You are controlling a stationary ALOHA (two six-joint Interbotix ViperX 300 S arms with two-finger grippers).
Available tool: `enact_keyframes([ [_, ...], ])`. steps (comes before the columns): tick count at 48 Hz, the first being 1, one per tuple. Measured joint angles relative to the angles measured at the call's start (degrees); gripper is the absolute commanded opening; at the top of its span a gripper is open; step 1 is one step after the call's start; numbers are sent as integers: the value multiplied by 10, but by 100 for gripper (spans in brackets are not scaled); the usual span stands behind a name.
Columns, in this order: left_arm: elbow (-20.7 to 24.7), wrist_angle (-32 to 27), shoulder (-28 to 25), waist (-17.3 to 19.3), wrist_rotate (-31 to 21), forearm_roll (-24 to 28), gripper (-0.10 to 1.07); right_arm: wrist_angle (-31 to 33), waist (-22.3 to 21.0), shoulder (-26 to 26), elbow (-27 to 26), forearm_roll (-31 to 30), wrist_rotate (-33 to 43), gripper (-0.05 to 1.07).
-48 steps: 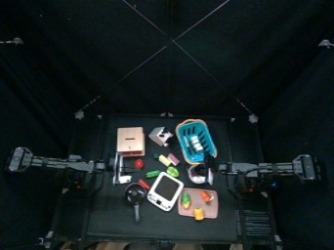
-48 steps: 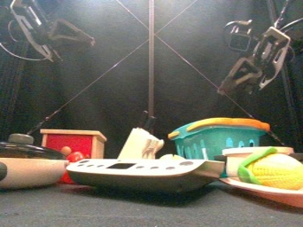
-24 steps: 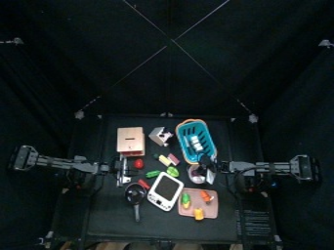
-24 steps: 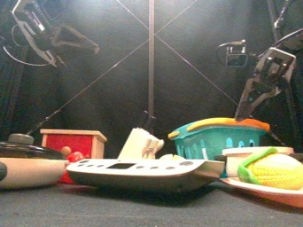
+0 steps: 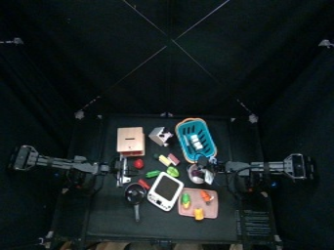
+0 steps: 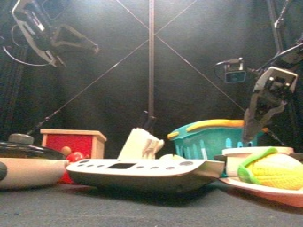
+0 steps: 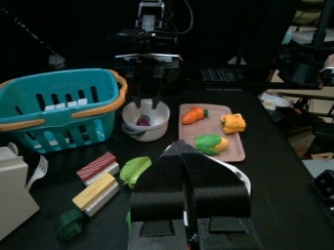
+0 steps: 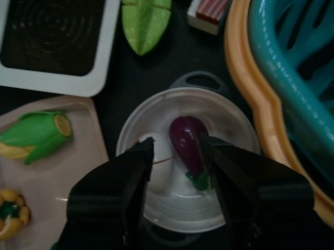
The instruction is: Grab eggplant
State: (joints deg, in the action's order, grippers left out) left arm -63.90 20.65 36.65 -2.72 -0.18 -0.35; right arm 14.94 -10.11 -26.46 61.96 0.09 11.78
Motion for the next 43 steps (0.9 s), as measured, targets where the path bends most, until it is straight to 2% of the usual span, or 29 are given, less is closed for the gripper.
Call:
enact_keyframes([
  [17,-5,0,0,0,0,0,1,0,-5,70,-7,-15,-4,80],
  [43,-9,0,0,1,0,0,1,-2,-24,117,-17,-19,-4,81],
])
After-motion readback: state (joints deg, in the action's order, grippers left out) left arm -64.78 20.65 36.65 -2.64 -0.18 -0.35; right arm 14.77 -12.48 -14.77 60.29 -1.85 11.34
